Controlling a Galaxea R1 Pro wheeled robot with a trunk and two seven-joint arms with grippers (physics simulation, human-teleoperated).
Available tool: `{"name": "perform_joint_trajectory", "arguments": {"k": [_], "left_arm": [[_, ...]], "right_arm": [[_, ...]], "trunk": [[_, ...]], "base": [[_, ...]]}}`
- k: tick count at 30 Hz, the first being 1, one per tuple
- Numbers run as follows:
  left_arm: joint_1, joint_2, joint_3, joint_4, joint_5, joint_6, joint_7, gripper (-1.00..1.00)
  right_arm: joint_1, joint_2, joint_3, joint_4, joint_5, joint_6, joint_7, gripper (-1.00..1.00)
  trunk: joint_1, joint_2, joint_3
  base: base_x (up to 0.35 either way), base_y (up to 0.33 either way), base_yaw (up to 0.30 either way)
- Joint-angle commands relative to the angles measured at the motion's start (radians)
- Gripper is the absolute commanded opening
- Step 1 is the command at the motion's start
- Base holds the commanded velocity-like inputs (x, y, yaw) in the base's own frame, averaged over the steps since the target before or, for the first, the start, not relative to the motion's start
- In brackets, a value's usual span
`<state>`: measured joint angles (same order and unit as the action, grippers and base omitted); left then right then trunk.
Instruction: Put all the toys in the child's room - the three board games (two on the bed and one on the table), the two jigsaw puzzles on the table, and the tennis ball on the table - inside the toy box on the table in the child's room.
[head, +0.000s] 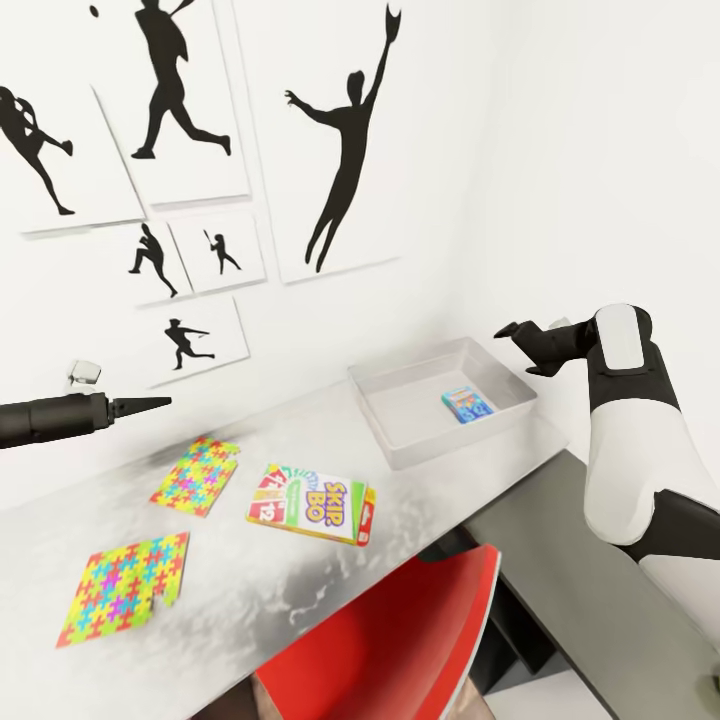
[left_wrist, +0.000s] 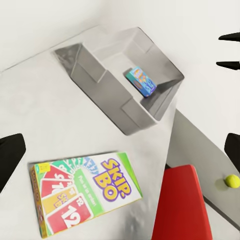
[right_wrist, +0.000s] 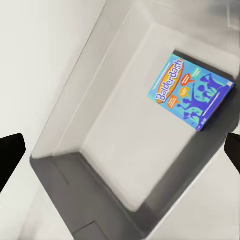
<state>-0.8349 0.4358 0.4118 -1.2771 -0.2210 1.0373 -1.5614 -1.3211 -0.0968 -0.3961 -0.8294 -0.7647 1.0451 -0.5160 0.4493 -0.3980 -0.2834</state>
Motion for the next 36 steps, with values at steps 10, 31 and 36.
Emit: {"name": "perform_joint_trajectory", "arguments": {"k": [10, 31, 36], "left_arm": [[-0.001, 0.000, 0.002, -0.002, -0.010, 0.010, -0.009, 1.00], [-0.001, -0.001, 0.002, -0.012, -0.008, 0.010, -0.009, 1.00], [-0.001, -0.002, 0.001, -0.016, -0.010, 0.009, -0.009, 1.00]], "right_arm": [[-0.001, 0.000, -0.001, 0.000, -0.010, 0.002, -0.010, 1.00], [-0.001, -0.001, -0.001, 0.000, -0.010, 0.002, -0.011, 1.00], [-0.001, -0.001, -0.001, 0.001, -0.010, 0.002, -0.012, 1.00]], "trunk": [[0.001, -0.002, -0.001], [0.001, -0.002, -0.001], [0.001, -0.002, -0.001]], "base": [[0.033, 0.020, 0.000], [0.046, 0.001, 0.000], [0.001, 0.000, 0.000]]}}
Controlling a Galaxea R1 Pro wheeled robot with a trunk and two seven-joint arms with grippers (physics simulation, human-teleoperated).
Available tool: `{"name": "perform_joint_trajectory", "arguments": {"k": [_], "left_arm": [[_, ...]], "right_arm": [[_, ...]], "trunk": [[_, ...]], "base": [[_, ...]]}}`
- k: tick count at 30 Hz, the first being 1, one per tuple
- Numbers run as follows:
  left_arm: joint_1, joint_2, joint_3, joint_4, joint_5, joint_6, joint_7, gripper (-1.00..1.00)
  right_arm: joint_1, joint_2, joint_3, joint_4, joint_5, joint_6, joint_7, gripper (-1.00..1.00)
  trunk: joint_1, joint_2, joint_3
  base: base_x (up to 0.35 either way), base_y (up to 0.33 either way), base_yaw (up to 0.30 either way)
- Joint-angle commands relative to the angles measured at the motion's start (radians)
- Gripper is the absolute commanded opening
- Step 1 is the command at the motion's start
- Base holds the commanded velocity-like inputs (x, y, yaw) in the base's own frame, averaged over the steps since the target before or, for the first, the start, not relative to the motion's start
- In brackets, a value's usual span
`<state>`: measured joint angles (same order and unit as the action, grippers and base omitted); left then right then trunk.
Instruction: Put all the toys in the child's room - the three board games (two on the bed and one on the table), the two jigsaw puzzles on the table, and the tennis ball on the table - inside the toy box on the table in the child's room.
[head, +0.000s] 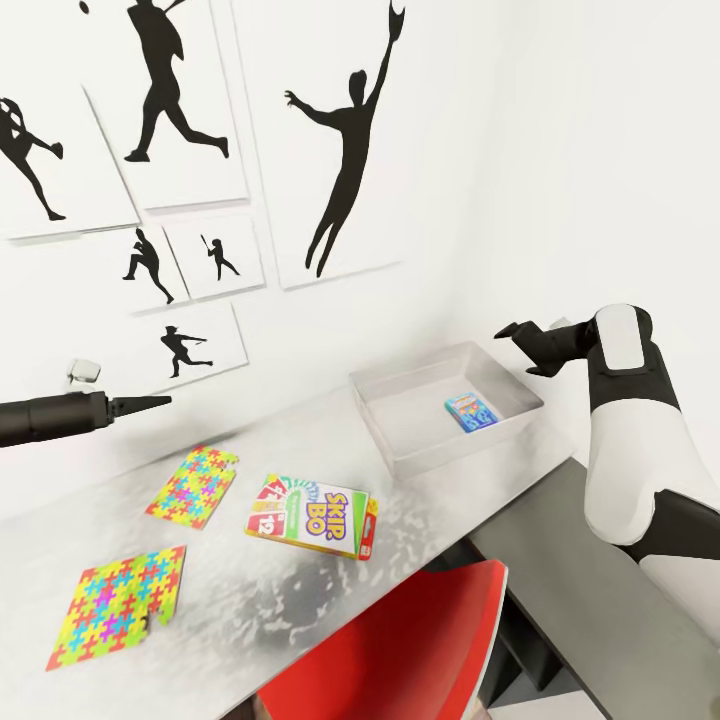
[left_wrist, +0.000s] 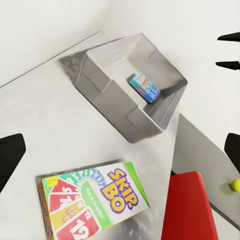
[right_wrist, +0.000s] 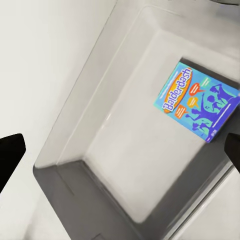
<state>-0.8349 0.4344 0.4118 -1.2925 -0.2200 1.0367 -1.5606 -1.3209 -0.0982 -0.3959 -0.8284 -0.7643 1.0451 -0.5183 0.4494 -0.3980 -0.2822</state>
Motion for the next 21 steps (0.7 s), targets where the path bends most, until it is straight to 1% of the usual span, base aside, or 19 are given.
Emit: {"name": "perform_joint_trajectory", "arguments": {"k": [1, 5, 8, 12, 16, 19, 20, 21], "left_arm": [[-0.001, 0.000, 0.001, -0.001, -0.011, 0.010, -0.008, 1.00], [-0.003, -0.004, -0.006, -0.003, -0.012, 0.008, -0.005, 1.00], [-0.012, -0.006, -0.018, -0.002, -0.013, 0.007, -0.003, 1.00], [-0.042, -0.009, -0.054, 0.007, -0.013, 0.008, 0.018, 1.00], [-0.076, -0.015, -0.101, 0.019, -0.012, 0.010, 0.064, 1.00], [-0.098, -0.030, -0.128, 0.034, -0.011, 0.010, 0.102, 1.00], [-0.115, -0.046, -0.140, 0.048, -0.011, 0.010, 0.125, 1.00], [-0.124, -0.055, -0.144, 0.057, -0.011, 0.010, 0.136, 1.00]], "right_arm": [[-0.001, 0.000, -0.001, 0.000, -0.010, 0.002, -0.010, 1.00], [-0.001, 0.000, 0.000, 0.000, -0.010, 0.002, -0.011, 1.00], [-0.001, 0.001, 0.001, 0.000, -0.010, 0.002, -0.012, 1.00], [0.000, 0.001, 0.002, 0.001, -0.009, 0.002, -0.013, 1.00], [0.000, 0.000, 0.003, 0.004, -0.007, 0.002, -0.015, 1.00], [0.000, 0.000, 0.004, 0.006, -0.006, 0.002, -0.016, 1.00], [-0.001, 0.000, 0.005, 0.010, -0.005, 0.002, -0.017, 1.00], [-0.001, 0.000, 0.006, 0.012, -0.004, 0.002, -0.017, 1.00]], "trunk": [[0.001, -0.002, -0.002], [0.001, -0.002, -0.002], [0.001, -0.002, -0.002], [0.001, -0.002, -0.002], [0.001, -0.002, -0.002], [0.001, -0.002, -0.002], [0.001, -0.002, -0.002], [0.001, -0.002, -0.002]], "base": [[0.000, 0.000, 0.000], [0.000, 0.000, 0.000], [0.000, 0.000, 0.000], [0.000, 0.000, 0.000], [0.000, 0.000, 0.000], [0.000, 0.000, 0.000], [0.000, 0.000, 0.000], [0.000, 0.000, 0.000]]}}
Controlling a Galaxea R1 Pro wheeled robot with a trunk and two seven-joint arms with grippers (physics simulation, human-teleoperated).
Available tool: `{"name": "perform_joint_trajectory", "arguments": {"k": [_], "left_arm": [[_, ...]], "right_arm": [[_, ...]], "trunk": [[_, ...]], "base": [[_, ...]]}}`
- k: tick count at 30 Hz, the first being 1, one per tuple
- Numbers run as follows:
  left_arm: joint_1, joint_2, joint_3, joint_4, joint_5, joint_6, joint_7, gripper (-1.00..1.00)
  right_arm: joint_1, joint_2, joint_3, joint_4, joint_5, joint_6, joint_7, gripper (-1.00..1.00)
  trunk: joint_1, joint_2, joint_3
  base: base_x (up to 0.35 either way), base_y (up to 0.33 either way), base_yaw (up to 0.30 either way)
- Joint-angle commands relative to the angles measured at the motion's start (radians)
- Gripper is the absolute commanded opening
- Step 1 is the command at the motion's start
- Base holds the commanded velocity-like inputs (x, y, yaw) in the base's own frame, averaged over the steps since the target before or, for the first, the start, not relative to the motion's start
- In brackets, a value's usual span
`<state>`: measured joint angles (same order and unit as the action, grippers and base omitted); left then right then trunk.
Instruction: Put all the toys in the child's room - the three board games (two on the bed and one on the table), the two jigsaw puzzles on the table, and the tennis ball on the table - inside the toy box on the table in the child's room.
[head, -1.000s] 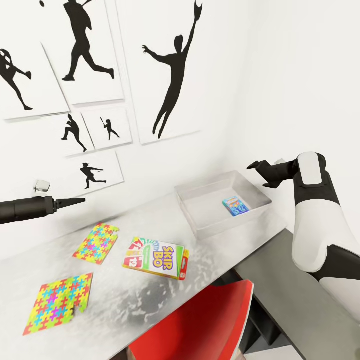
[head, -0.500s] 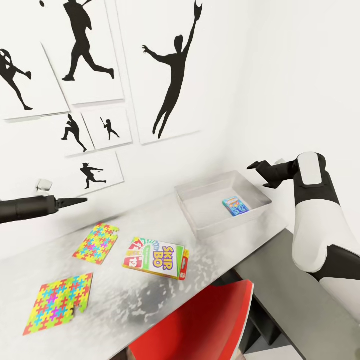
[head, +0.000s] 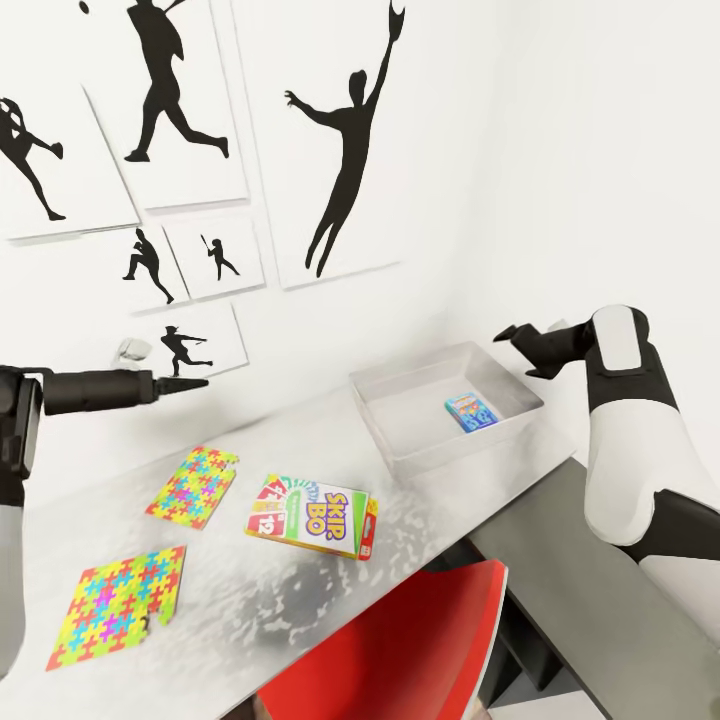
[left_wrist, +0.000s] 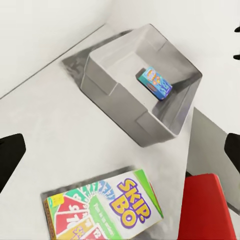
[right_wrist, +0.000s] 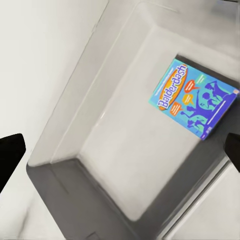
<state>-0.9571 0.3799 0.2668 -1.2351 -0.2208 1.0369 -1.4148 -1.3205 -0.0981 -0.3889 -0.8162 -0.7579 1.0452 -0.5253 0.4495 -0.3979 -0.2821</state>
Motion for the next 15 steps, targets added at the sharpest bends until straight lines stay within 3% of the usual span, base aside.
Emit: {"name": "perform_joint_trajectory", "arguments": {"k": [1, 5, 10, 15], "left_arm": [[-0.011, -0.010, -0.003, 0.009, -0.011, 0.010, 0.003, 1.00], [-0.049, -0.045, -0.016, 0.055, -0.012, 0.010, 0.056, 1.00], [-0.098, -0.101, -0.044, 0.122, -0.017, 0.010, 0.163, 1.00], [-0.132, -0.161, -0.070, 0.179, -0.018, 0.010, 0.279, 1.00]], "right_arm": [[-0.001, 0.000, 0.001, 0.002, -0.010, 0.002, -0.010, 1.00], [-0.001, 0.000, 0.032, 0.009, -0.009, 0.002, -0.011, 1.00], [-0.002, -0.001, 0.126, 0.016, -0.010, 0.002, -0.011, 1.00], [-0.002, 0.002, 0.189, 0.019, -0.010, 0.002, -0.012, 1.00]], "trunk": [[0.001, -0.002, -0.002], [0.001, -0.002, -0.002], [0.001, -0.002, -0.002], [0.001, -0.002, -0.002]], "base": [[0.000, 0.000, 0.000], [0.000, 0.000, 0.000], [0.000, 0.000, 0.000], [0.000, 0.000, 0.000]]}}
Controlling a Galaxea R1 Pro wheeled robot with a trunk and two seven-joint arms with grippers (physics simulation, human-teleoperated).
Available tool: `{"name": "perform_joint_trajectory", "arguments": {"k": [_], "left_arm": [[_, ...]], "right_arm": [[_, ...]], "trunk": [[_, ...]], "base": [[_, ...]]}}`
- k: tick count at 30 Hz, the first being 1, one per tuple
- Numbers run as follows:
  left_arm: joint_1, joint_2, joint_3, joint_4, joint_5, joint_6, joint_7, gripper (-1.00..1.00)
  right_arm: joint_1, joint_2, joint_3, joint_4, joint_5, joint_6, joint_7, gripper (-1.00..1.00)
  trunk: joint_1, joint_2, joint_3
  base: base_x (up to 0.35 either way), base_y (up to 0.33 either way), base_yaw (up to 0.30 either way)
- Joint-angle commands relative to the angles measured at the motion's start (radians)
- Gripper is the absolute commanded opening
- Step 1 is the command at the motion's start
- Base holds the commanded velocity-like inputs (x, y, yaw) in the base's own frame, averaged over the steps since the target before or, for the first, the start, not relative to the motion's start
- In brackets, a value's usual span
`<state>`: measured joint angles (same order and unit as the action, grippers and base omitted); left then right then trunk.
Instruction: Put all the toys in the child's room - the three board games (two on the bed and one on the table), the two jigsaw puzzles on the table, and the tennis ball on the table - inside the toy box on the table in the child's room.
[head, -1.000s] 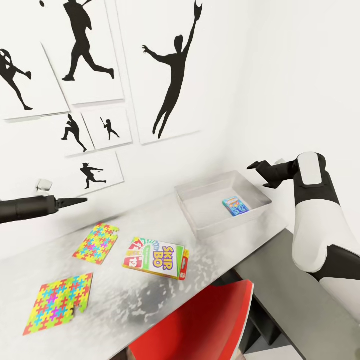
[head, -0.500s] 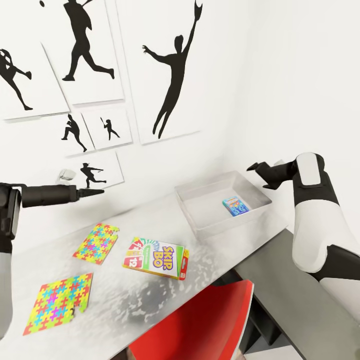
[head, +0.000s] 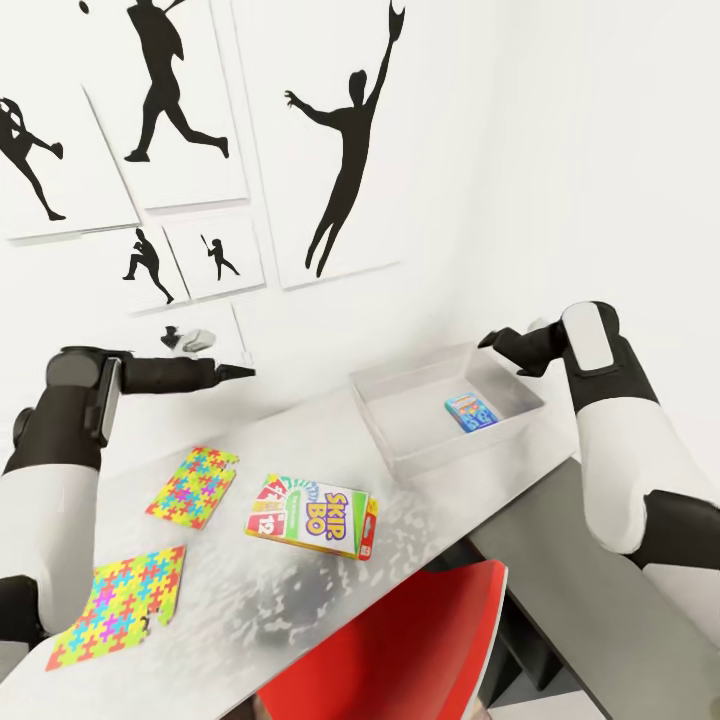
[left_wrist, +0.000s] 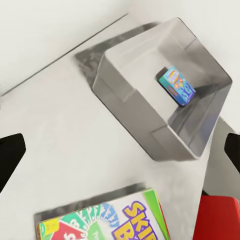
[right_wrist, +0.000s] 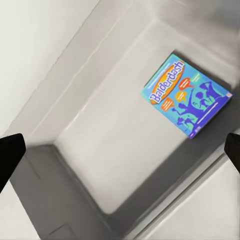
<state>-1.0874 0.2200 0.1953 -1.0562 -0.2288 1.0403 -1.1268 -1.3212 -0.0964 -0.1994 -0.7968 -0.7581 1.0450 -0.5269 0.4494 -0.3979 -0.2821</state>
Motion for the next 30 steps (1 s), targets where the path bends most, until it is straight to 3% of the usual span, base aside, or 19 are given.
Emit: {"name": "perform_joint_trajectory", "arguments": {"k": [1, 9, 18, 21, 22, 30], "left_arm": [[-0.008, -0.012, -0.001, 0.011, -0.010, 0.007, 0.014, 1.00], [-0.069, -0.131, -0.014, 0.115, -0.012, 0.004, 0.238, 1.00], [-0.144, -0.237, -0.015, 0.276, -0.011, -0.008, 0.515, 1.00], [-0.167, -0.264, -0.015, 0.317, -0.010, -0.025, 0.572, 1.00], [-0.177, -0.284, -0.015, 0.335, -0.011, -0.038, 0.599, 1.00], [-0.196, -0.350, -0.016, 0.364, -0.012, -0.062, 0.675, 1.00]], "right_arm": [[-0.001, 0.001, 0.008, 0.000, -0.010, 0.002, -0.010, 1.00], [0.000, 0.013, 0.052, 0.008, -0.006, 0.002, -0.036, 1.00], [0.003, 0.029, 0.090, 0.023, -0.014, 0.002, -0.091, 1.00], [0.004, 0.044, 0.093, 0.027, -0.015, 0.002, -0.096, 1.00], [0.004, 0.055, 0.093, 0.028, -0.015, 0.002, -0.099, 1.00], [0.003, 0.088, 0.097, 0.025, -0.012, 0.002, -0.103, 1.00]], "trunk": [[0.001, -0.002, -0.002], [0.001, -0.002, -0.002], [0.001, -0.002, -0.002], [0.001, -0.002, -0.002], [0.001, -0.002, -0.002], [0.001, -0.002, -0.002]], "base": [[0.000, 0.000, 0.000], [0.000, 0.000, 0.000], [0.000, 0.000, 0.000], [0.000, 0.000, 0.000], [0.000, 0.000, 0.000], [0.000, 0.000, 0.000]]}}
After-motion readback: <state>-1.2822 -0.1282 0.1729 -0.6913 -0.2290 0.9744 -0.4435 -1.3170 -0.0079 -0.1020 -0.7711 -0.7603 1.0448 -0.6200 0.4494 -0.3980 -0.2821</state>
